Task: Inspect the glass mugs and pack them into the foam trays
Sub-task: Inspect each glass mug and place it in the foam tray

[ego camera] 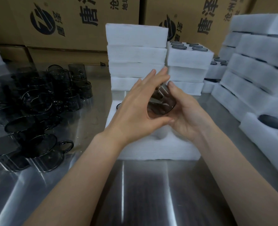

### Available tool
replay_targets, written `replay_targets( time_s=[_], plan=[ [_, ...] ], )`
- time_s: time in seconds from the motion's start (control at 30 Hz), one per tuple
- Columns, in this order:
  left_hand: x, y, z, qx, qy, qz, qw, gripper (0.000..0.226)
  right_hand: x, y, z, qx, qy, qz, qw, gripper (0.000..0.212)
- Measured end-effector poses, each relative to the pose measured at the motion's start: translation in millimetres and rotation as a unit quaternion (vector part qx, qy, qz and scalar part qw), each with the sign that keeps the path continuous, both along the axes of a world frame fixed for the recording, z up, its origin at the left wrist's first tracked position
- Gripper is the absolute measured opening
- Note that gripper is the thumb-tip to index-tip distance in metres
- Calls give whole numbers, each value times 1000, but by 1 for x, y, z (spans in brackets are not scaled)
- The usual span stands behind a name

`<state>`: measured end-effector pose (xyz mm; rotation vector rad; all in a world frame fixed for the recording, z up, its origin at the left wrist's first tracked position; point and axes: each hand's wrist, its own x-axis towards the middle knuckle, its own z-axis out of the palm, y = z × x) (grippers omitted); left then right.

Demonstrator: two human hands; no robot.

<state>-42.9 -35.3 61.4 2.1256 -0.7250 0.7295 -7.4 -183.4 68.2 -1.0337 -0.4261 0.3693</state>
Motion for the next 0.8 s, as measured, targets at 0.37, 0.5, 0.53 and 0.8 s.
replay_targets(
  time_s=[0.37,0.5,0.53,0.8],
  plan=[
    [-1,1,-1,-59,2,50,997,68,-4,2,-1,-33,-54,-102,993,44],
    [-3,1,2,-49,10,25,998,69,-2,-1,1,-13,-48,-127,991,25],
    [-3,0,1,-44,10,20,999,70,-2,-2,2,-12,-44,-136,990,22],
    [4,3,-1,-102,0,32,994,67,2,-7,6,0,-33,-173,984,15]
  ],
)
